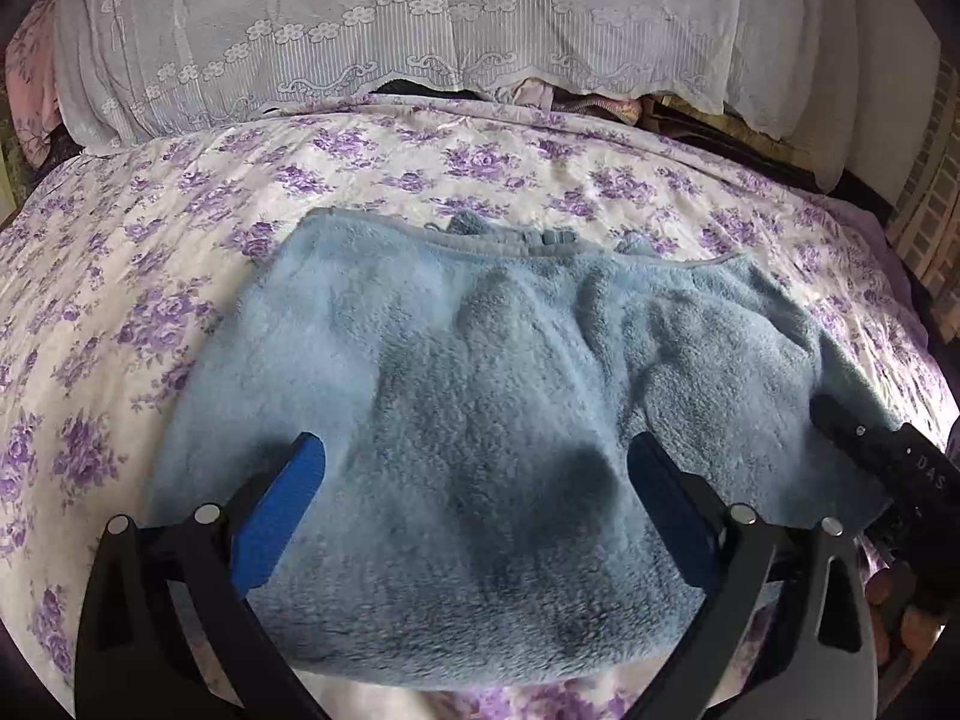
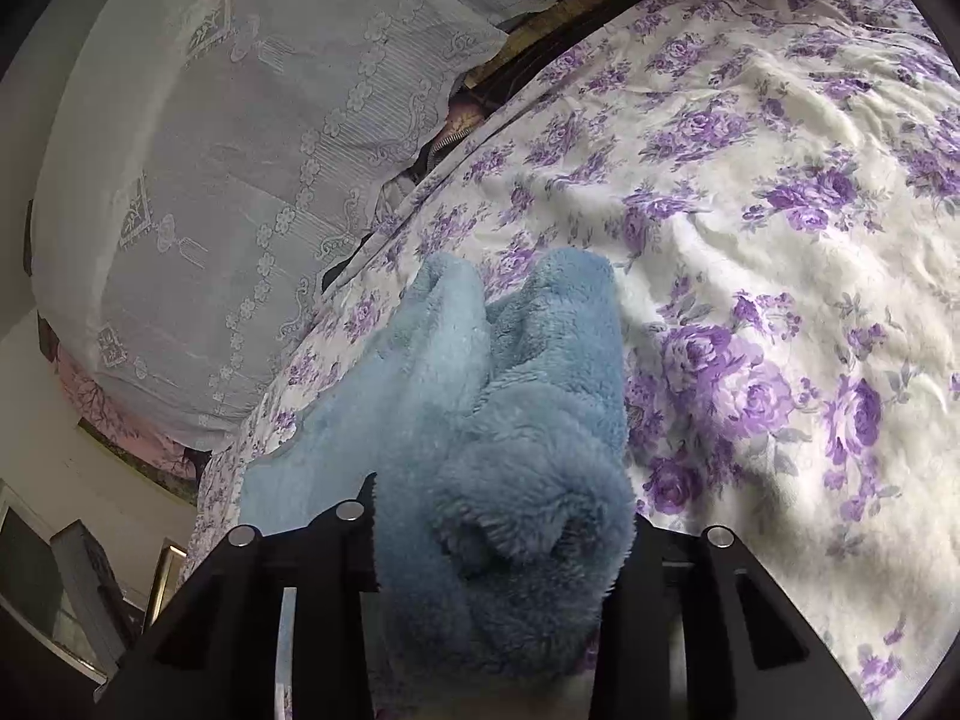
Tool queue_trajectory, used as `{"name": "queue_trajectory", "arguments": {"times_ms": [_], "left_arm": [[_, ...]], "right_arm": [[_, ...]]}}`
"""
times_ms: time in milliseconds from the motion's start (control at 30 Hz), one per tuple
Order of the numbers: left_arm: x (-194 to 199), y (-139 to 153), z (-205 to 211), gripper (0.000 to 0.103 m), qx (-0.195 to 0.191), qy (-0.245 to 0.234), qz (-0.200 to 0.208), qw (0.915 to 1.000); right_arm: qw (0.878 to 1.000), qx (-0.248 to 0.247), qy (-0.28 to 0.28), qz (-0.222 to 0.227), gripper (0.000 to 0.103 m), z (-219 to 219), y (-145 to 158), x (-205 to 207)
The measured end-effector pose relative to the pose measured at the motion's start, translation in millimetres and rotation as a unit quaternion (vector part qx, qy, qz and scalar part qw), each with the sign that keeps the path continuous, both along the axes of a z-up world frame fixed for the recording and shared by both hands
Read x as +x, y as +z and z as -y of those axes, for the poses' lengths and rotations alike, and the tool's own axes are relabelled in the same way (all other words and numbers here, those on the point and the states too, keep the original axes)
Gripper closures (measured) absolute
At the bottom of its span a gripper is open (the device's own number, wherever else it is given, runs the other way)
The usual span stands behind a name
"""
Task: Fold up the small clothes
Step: 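Lift the held side with the right tool and fold it across the jacket, then lay the folded side down and open the right tool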
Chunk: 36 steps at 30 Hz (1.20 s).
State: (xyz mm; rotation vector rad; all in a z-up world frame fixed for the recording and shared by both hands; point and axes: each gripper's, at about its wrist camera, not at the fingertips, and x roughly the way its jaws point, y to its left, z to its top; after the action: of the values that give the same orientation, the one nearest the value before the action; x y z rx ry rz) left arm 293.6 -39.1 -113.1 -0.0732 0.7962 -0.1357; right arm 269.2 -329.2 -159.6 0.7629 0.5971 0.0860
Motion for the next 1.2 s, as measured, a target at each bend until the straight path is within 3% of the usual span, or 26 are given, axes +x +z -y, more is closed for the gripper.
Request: {"name": "queue_trajectory", "arguments": {"times_ms": [200, 267, 367, 467, 567, 833, 1200], "left_arm": [[-2.4, 11.3, -63.8, 0.005, 0.04, 0.019, 0.003, 0.999], [-2.6, 0.2, -87.2, 0.005, 0.025, 0.026, -0.005, 0.9993], [16.0, -30.1, -101.6, 0.004, -0.003, 0.04, -0.089, 0.9952], [13.2, -26.9, -94.6, 0.004, 0.026, 0.033, -0.068, 0.9968], [6.4, -20.8, -90.6, 0.005, 0.042, 0.025, -0.049, 0.9976], [11.8, -13.0, -118.7, 0.005, -0.005, 0.052, -0.062, 0.9967], [14.0, -9.6, -131.3, 0.005, -0.014, 0.072, -0.062, 0.9954]], "right_arm": [[0.999, 0.03, -0.002, -0.012, 0.065, 6.5, -8.3, 3.2], [1.0, 0.023, -0.003, -0.013, 0.065, 4.8, -7.3, 3.0], [1.0, 0.016, -0.003, -0.014, 0.064, 2.9, -6.3, 2.9], [1.0, 0.017, -0.006, -0.014, 0.064, 2.8, -4.9, 1.1], [1.0, -0.012, -0.016, -0.011, 0.067, -4.7, 8.0, -3.2], [0.997, -0.053, -0.046, 0.014, 0.068, -28.8, 46.5, -10.8], [0.986, -0.155, -0.041, 0.038, 0.07, -77.5, 84.9, -12.0]]}}
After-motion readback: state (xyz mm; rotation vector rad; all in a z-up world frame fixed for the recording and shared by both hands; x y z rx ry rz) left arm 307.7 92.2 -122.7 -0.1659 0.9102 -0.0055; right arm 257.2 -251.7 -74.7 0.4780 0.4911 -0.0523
